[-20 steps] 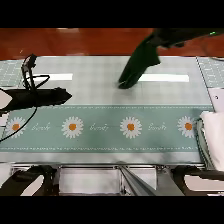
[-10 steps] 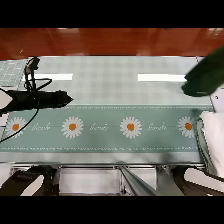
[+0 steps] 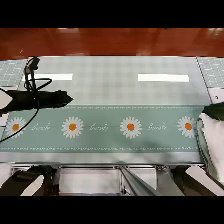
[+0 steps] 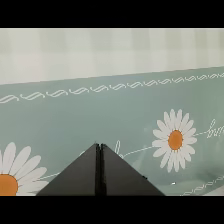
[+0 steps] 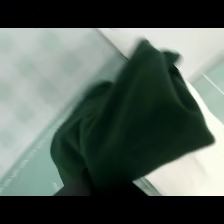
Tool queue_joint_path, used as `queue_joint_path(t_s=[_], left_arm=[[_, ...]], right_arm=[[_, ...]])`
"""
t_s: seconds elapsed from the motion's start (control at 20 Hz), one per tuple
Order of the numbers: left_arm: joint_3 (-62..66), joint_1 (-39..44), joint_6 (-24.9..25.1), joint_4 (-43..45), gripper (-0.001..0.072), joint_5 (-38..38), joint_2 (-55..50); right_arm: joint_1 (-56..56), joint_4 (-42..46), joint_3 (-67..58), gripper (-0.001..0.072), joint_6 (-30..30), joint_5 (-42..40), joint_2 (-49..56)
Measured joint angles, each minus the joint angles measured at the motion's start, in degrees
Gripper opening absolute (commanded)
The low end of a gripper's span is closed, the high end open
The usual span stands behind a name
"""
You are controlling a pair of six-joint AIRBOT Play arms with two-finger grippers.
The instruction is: Fold the shirts.
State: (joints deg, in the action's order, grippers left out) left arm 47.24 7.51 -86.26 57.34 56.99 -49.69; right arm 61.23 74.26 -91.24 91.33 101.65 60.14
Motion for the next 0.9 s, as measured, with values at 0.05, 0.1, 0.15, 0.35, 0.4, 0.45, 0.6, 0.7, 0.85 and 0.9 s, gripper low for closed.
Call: queue_joint_path(t_s=[0.05,0.1,0.15,0.35,0.4,0.45,0.6,0.7,0.85,0.9], left_arm=[[0.0,0.0,0.0,0.0,0.002,-0.3,0.0],[0.0,0.0,0.0,-0.1,0.002,-0.6,0.0],[0.0,0.0,0.0,-0.3,0.002,-1.1,0.0],[0.0,0.0,0.0,-0.4,0.002,-2.7,0.0],[0.0,0.0,0.0,-0.4,0.002,-3.2,0.0],[0.0,0.0,0.0,-0.4,0.002,-3.5,0.0],[0.0,0.0,0.0,-0.4,0.002,-5.0,0.0],[0.0,0.0,0.0,-0.5,0.0021,-6.3,0.0],[0.0,0.0,0.0,-0.5,0.0021,-8.2,0.0],[0.0,0.0,0.0,-0.5,0.0022,-9.2,0.0]], right_arm=[[2.1,2.3,5.3,0.0022,0.3,-0.1,-2.8],[3.9,4.5,10.6,0.0022,0.8,0.0,-5.5],[5.1,6.4,15.1,0.0023,1.2,-0.1,-7.9],[7.6,13.5,29.7,0.0312,2.0,-0.3,-16.0],[7.8,15.3,32.2,0.0416,2.2,-0.2,-17.5],[8.0,16.7,34.0,0.0415,2.3,-0.2,-18.5],[8.3,18.4,36.6,0.0413,2.6,-0.3,-20.1],[8.4,17.6,35.8,0.0393,2.6,-0.2,-19.5],[7.9,9.2,30.4,0.0025,3.3,2.1,-15.2],[6.5,4.4,27.8,0.0022,3.8,2.1,-13.0]])
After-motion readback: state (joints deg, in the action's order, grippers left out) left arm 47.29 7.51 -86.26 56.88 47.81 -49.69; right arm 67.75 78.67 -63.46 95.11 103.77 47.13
